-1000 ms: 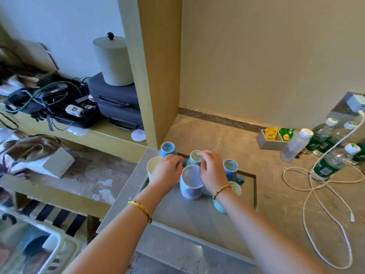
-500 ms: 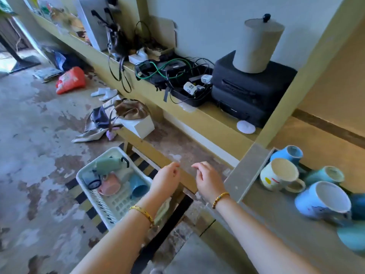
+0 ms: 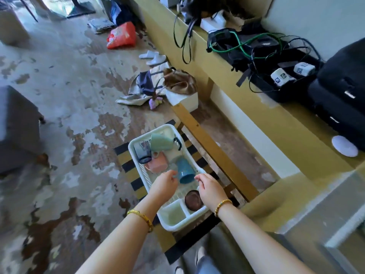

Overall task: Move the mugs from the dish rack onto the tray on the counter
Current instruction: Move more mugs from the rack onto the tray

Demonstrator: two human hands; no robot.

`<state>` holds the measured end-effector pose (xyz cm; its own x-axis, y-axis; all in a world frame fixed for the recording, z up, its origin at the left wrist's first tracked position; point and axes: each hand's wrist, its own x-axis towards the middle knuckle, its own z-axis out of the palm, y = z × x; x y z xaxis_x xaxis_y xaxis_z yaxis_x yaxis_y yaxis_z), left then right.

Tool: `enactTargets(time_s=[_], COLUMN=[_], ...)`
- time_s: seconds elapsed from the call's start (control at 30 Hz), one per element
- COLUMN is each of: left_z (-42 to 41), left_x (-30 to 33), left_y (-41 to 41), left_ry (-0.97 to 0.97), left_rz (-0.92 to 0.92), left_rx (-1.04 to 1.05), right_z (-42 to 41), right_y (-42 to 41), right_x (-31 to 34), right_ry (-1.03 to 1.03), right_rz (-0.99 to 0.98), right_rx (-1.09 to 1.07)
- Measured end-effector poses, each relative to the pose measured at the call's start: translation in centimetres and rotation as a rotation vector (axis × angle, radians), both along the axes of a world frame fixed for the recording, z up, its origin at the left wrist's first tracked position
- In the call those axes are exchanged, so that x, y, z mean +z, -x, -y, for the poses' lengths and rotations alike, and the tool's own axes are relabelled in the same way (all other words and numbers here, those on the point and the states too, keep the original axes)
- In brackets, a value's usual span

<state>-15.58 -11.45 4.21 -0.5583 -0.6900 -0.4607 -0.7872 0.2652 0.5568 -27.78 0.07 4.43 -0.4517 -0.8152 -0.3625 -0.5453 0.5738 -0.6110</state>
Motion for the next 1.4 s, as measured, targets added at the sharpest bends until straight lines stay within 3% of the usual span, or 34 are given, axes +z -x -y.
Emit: enactTargets(time_s=[0.23,0.4,0.53,0.93,1.07,1.2,1.4], left_z=[3.4,4.6,4.9,4.8,3.9,4.4,4.6], left_x=[-4.1,-8.5,-11.9,-18.3,-17.6,-15.8,-11.1], left_y=[0.0,0.4,1.1,4.0,3.1,1.9,-0.2], left_ry=[-0.137,-0.228,-0.294,-0.463,-0.522,-0.523,-0.536], left_rz=[0.138,0.183,0.174,0.140,0.114,0.085,-0.062], left_rx=[0.031,0.056,0.137,0.286,0.382,0.513,0.711], right_z=[5.5,7.6,9.6,12.8,12.8,13.2,11.0], right_y=[1.5,2.9,3.6,4.3,4.1,3.9,2.3], right_x=[-6.0,-10.9,-14.0,-18.2,-17.3,-14.4,-9.0], right_ry=[-0.239,-0.397,-0.511,-0.536,-0.459,-0.441,-0.294], right_rz=[-0.006,-0.446,-0.611,-0.963,-0.966,-0.817,-0.417], right_rx=[0.152,0.522,0.753,1.075,1.075,1.013,0.580])
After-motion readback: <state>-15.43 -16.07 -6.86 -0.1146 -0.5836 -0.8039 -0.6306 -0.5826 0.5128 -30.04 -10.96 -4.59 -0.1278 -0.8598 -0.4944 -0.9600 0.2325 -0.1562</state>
